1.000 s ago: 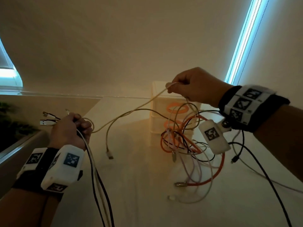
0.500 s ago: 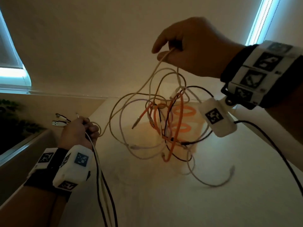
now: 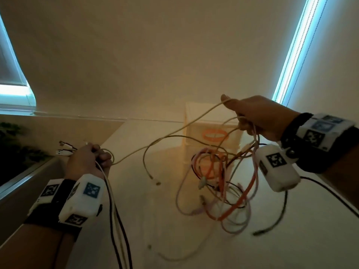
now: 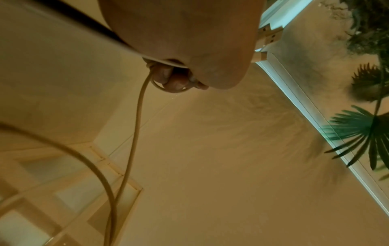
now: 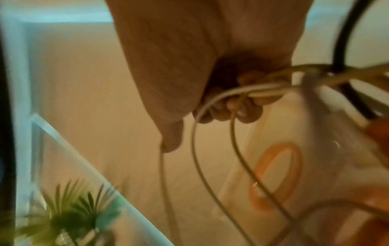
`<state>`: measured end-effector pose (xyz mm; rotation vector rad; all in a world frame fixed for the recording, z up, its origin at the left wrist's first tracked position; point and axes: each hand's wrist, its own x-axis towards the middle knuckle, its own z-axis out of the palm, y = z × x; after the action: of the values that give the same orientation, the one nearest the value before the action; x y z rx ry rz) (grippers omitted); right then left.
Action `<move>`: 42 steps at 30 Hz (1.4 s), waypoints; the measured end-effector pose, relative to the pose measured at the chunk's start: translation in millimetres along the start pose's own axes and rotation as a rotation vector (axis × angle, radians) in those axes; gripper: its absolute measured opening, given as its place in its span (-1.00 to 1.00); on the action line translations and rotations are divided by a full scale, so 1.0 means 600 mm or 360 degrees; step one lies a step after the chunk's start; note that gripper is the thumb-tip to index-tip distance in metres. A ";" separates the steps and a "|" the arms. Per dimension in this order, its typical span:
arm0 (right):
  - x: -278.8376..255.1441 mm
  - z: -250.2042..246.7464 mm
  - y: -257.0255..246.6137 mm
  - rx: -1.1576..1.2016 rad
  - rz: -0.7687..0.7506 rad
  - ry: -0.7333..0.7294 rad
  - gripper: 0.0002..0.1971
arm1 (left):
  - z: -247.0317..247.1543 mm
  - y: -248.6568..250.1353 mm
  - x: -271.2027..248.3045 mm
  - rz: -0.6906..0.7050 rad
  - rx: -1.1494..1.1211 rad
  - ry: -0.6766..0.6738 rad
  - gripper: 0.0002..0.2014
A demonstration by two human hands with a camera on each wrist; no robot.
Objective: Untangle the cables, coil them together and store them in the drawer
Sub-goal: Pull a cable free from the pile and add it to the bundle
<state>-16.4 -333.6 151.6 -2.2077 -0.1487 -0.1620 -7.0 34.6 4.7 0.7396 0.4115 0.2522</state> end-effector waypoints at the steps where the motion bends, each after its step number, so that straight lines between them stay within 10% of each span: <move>1: 0.002 -0.004 0.005 -0.0224 -0.0020 0.0036 -0.35 | -0.001 0.000 0.002 0.0016 0.0010 0.0015 -0.62; 9: 0.014 -0.049 0.048 -0.0146 0.0176 -0.0231 -0.59 | -0.022 0.018 0.027 -0.0021 0.0050 0.0083 -0.62; 16: 0.008 -0.033 0.039 -0.0961 -0.0093 0.0121 -0.10 | -0.025 0.022 0.031 0.0115 0.0311 0.0156 -0.65; 24: -0.011 0.020 0.028 -0.0348 -0.0042 -0.0316 -0.05 | 0.038 -0.063 -0.055 0.0479 0.1067 -0.0531 -0.59; 32: -0.018 0.075 -0.013 -0.0285 -0.0071 -0.0134 -0.22 | 0.068 -0.102 -0.154 0.0567 0.1506 -0.1165 -0.59; 42: -0.012 0.116 -0.020 -0.0462 -0.0001 -0.0049 -0.58 | 0.094 -0.106 -0.226 0.1131 0.1338 -0.1260 -0.64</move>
<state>-21.4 -271.0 118.6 -2.5002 -0.1507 -0.1576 -97.4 -93.7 34.7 1.7184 -0.5715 0.4261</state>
